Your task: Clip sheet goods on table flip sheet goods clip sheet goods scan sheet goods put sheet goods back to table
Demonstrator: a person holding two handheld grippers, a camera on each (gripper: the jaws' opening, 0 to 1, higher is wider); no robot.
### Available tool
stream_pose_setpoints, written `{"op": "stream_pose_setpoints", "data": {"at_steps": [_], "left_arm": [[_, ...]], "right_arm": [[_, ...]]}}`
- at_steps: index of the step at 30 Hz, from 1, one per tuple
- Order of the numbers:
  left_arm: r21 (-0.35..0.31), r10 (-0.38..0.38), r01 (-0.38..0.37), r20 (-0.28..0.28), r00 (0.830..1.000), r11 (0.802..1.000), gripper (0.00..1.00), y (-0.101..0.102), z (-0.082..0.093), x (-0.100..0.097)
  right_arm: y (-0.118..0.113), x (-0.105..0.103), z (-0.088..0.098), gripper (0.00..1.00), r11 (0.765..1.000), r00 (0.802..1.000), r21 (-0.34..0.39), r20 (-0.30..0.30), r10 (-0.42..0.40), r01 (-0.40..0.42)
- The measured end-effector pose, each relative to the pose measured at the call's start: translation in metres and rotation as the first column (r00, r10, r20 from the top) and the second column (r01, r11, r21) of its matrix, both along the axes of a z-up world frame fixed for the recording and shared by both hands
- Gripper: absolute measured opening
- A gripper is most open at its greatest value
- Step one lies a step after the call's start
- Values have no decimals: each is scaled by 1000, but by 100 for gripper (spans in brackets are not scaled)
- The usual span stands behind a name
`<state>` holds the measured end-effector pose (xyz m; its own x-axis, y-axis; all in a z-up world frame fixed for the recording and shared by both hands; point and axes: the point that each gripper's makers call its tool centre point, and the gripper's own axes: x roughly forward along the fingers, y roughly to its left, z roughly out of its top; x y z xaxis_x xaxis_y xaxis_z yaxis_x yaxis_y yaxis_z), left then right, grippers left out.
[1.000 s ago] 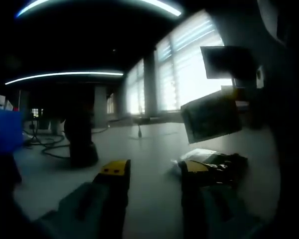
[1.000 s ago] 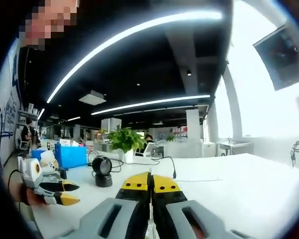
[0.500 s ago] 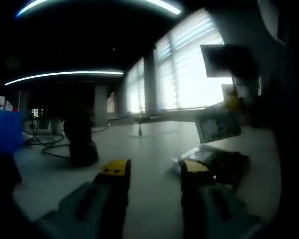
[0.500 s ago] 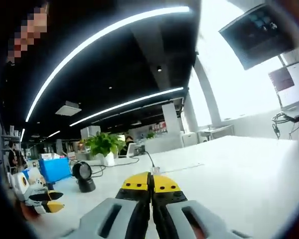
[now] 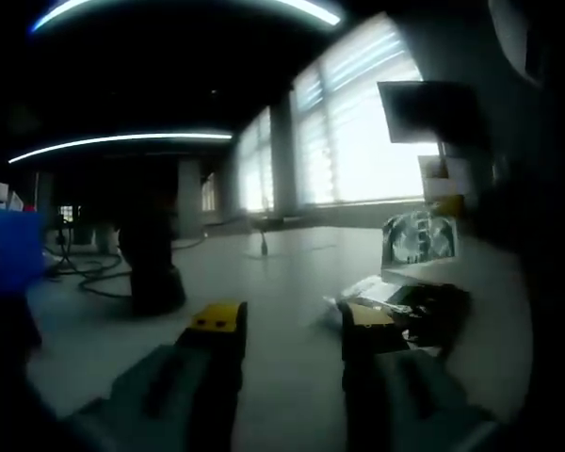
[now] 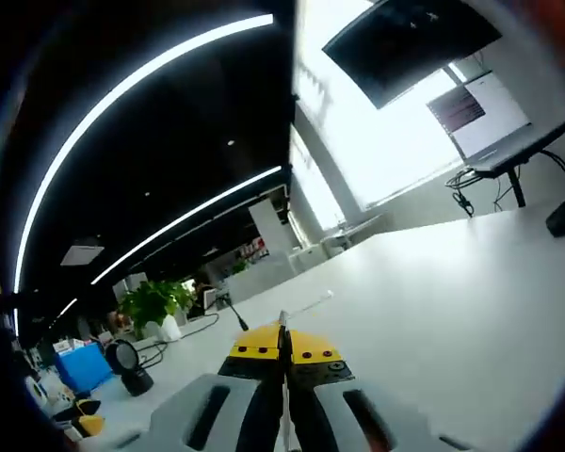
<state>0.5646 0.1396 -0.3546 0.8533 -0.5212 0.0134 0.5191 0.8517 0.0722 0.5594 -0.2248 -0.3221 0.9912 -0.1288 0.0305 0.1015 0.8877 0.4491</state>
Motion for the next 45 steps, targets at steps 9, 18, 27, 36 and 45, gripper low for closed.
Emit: {"op": "stream_pose_setpoints", "data": {"at_steps": [9, 18, 27, 36, 45], "left_arm": [[5, 5, -5, -1, 1000, 1000, 32, 1, -1, 0], [9, 8, -8, -2, 1000, 1000, 32, 1, -1, 1], [14, 6, -6, -3, 1000, 1000, 32, -2, 0, -1], [12, 7, -7, -4, 1000, 1000, 32, -1, -1, 0], [11, 9, -9, -3, 1000, 1000, 32, 1, -2, 1]], "right_arm": [[-26, -8, -37, 0, 987, 992, 119, -78, -99, 108], [-29, -10, -47, 0, 977, 988, 169, -101, -113, 129], [-31, -11, -65, 0, 958, 981, 242, -152, -118, 153], [-23, -13, -72, 8, 962, 980, 241, -183, -84, 127], [-18, -11, -67, 30, 980, 983, 177, -174, -58, 89]]}}
